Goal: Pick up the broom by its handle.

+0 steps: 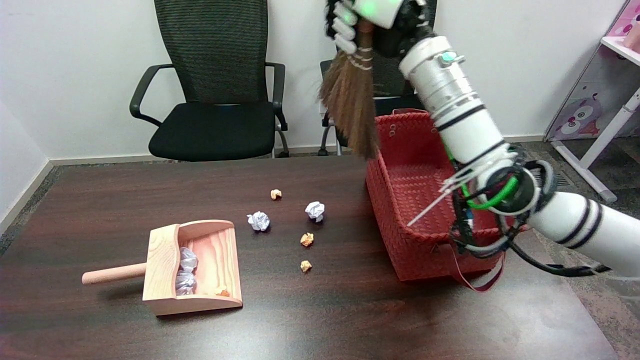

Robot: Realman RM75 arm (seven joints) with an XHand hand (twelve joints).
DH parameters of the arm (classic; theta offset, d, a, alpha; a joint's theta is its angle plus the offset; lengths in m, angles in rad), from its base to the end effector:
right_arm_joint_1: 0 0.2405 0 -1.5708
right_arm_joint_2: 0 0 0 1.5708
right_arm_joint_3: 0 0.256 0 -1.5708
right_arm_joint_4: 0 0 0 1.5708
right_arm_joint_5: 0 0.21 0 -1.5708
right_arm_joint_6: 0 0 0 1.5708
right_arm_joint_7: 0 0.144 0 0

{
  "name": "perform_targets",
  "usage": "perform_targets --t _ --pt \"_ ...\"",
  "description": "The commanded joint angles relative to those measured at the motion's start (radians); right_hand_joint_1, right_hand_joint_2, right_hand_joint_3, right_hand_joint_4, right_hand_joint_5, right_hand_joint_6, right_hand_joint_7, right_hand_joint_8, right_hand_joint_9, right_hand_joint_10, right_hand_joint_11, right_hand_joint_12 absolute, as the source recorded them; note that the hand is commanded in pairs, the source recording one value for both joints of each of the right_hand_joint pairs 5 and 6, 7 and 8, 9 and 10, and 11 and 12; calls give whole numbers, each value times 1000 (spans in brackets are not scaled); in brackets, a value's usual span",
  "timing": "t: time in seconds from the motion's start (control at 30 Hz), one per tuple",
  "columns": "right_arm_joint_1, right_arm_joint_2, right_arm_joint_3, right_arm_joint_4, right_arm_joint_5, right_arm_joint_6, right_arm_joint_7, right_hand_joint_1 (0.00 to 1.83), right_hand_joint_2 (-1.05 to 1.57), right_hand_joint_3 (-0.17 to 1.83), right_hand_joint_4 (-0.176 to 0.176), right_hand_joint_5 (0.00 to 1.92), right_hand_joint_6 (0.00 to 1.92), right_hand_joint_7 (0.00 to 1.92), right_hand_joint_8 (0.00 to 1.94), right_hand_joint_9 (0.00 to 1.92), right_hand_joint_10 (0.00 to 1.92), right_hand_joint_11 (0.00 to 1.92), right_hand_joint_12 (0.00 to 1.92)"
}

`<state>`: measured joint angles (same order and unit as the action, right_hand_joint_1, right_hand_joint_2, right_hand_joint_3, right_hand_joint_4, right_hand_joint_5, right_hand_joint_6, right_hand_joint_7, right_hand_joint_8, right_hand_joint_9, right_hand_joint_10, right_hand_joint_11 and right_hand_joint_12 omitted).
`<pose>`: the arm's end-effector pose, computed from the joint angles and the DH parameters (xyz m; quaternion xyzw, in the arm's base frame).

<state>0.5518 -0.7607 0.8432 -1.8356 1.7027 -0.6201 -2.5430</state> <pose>-0.0451 -0.3720 0.2682 0.6614 -0.3865 0.5730 0.2913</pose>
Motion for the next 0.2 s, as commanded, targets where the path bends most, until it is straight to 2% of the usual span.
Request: perform_targets --t 0.03,0.1,0.2 --pt "192 -302 -142 413 24 203 70 871 1039 1452 176 1920 1920 1920 1920 1920 1920 1920 1920" --pt "153 -390 -4 484 -26 322 94 882 969 1450 176 1920 1920 1920 1920 1920 1920 1920 1920" --pt "122 -472 146 550 -130 451 112 886 936 1440 176 1920 1920 1920 1920 1920 1920 1920 1920"
